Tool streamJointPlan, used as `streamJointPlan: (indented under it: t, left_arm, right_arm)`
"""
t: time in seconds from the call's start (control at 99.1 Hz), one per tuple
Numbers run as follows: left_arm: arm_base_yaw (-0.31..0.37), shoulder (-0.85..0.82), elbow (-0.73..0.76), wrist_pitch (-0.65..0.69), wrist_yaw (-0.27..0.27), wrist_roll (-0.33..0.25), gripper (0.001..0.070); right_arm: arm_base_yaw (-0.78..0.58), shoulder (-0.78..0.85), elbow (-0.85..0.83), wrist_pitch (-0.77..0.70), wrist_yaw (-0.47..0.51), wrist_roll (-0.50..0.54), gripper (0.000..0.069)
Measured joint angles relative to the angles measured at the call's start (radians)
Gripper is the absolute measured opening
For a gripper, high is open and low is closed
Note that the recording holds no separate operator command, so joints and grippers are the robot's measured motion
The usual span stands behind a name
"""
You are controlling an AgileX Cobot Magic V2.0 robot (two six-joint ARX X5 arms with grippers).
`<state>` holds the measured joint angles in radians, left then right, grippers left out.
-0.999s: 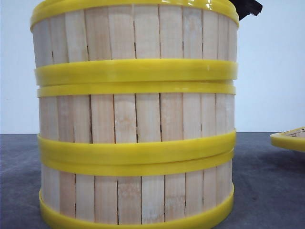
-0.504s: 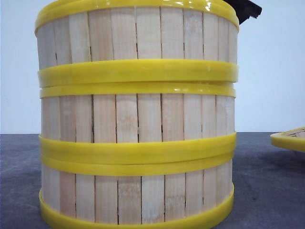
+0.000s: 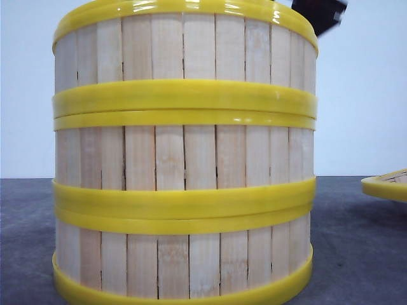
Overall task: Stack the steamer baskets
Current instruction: 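Lower the basket onto the stack and open the right gripper, then grasp the woven bamboo lid at its center with the right gripper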
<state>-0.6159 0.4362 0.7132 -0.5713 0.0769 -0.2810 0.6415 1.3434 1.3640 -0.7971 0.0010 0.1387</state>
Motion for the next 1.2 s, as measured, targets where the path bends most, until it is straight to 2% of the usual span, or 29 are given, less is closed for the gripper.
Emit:
streamJointPlan:
  t: [0.272, 0.464, 0.646, 0.777, 1.069, 1.201]
  left_arm:
    - [0.0, 0.0, 0.0, 0.0, 0.0, 0.003, 0.0235]
    - [0.0, 0.0, 0.0, 0.0, 0.0, 0.004, 0.0235]
    - [0.0, 0.0, 0.0, 0.0, 0.0, 0.004, 0.0235]
    - [0.0, 0.0, 0.0, 0.0, 0.0, 0.006, 0.0235]
    - [0.0, 0.0, 0.0, -0.001, 0.0, 0.008, 0.0235]
    - [0.0, 0.0, 0.0, -0.009, 0.0, 0.01, 0.0235]
  right_arm:
    - [-0.004, -0.298, 0.0, -0.01, 0.263, 0.005, 0.0425]
    - [-0.074, -0.423, 0.0, -0.087, 0.341, 0.023, 0.0425]
    - [-0.212, -0.419, 0.002, -0.201, 0.32, 0.026, 0.0425]
    - [-0.307, -0.384, -0.037, -0.198, 0.255, 0.025, 0.0425]
    - [-0.535, -0.306, -0.254, -0.078, 0.08, 0.016, 0.042]
    - [-0.594, -0.238, -0.338, -0.023, 0.07, 0.016, 0.0393]
